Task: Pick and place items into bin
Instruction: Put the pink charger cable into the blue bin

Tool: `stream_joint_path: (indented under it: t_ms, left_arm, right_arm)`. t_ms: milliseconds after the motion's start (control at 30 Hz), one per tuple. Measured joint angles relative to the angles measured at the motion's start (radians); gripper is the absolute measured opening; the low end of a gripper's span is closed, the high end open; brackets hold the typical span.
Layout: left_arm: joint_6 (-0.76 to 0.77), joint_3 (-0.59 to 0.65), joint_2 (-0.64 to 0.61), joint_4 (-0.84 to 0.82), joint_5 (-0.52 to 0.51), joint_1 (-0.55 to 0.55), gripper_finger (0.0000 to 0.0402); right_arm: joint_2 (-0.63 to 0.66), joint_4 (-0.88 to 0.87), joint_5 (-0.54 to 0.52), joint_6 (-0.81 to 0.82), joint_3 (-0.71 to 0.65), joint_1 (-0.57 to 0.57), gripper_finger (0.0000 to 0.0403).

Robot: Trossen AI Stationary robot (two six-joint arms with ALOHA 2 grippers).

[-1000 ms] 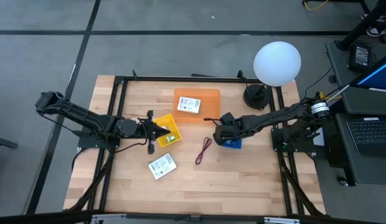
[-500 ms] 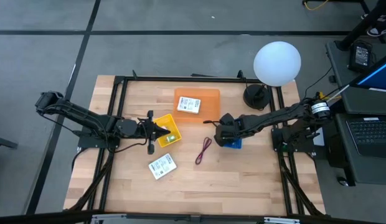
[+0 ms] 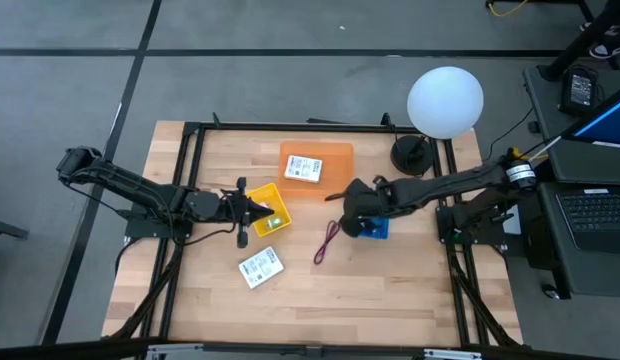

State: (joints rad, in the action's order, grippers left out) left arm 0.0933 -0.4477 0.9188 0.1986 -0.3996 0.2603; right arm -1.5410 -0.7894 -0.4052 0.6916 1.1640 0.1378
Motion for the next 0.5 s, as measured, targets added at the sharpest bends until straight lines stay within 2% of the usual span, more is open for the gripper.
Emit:
stream_joint_path:
  t_ms: [100, 267, 400, 500]
  left_arm:
    - [0.0, 0.0, 0.0, 0.009, 0.001, 0.0, 0.0004]
    - [0.022, 0.0, 0.0, 0.008, 0.001, 0.0, 0.0004]
    - [0.028, 0.0, 0.0, 0.008, 0.001, 0.001, 0.0004]
    - [0.028, 0.0, 0.0, 0.01, 0.001, 0.001, 0.0004]
  right_arm:
    - [0.0, 0.056, 0.04, -0.108, 0.024, 0.018, 0.0088]
    - [-0.002, 0.175, 0.168, -0.295, 0.026, 0.045, 0.0088]
    - [-0.019, 0.241, 0.201, -0.348, 0.026, 0.06, 0.0088]
    - [-0.036, 0.267, 0.271, -0.379, 0.026, 0.063, 0.0088]
